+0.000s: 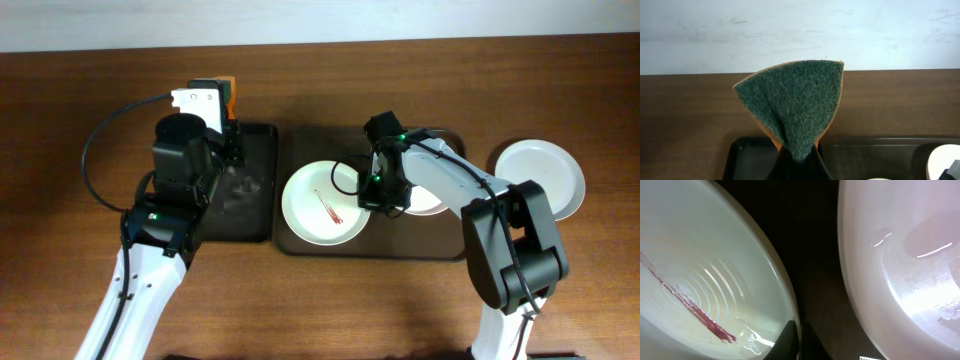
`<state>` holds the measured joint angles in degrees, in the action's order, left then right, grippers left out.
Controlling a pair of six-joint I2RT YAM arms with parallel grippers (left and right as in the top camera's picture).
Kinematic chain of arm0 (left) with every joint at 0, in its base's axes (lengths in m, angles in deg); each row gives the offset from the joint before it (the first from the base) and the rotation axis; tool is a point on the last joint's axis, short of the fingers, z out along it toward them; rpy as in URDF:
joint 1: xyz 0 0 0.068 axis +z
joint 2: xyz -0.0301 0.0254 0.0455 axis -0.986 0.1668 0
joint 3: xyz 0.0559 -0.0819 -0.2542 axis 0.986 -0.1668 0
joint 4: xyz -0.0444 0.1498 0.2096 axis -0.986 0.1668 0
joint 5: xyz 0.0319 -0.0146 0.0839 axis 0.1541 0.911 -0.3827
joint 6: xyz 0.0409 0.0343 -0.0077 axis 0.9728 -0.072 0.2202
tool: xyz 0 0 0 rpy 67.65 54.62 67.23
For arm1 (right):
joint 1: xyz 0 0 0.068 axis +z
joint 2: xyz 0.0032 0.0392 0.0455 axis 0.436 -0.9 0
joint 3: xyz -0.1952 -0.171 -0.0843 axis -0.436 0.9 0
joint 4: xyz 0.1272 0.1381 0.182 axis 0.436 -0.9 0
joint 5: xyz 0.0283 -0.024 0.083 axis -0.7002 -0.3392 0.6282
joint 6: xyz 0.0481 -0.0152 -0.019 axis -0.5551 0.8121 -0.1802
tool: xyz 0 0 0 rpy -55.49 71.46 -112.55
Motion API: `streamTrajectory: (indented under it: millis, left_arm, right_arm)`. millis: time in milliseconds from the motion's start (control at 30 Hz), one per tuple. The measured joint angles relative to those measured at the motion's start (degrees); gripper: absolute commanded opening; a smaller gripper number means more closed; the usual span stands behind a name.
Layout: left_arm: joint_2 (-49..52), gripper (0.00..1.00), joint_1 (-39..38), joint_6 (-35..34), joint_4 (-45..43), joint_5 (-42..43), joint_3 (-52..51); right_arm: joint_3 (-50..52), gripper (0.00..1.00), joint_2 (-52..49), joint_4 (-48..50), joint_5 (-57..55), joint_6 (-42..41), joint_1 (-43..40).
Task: Clean dirty plates on tray and stack at the side
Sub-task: 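Grasp the green-orange sponge with the left gripper and lift it, then carry the sponge with the left gripper onto the tilted white plate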
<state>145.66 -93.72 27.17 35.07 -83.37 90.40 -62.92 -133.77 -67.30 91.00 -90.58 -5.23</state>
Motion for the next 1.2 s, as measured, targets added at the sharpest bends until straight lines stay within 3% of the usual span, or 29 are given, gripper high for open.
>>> streamTrajectory:
  millis: [567,867,1200]
  left_arm:
    - [1.11,0.0,0.0,0.0,5.07,0.0,0.02]
    - [13.57,0.0,0.02,0.0,17.77,0.5,0.0]
    - [22.75,0.0,0.0,0.0,20.55,5.03,0.0]
  right_arm:
    - [0.0,0.05,0.0,0.0,0.0,-0.02,0.0]
    - [0.0,0.05,0.0,0.0,0.0,-0.02,0.0]
    - [0.0,0.05,0.0,-0.02,0.0,0.0,0.0]
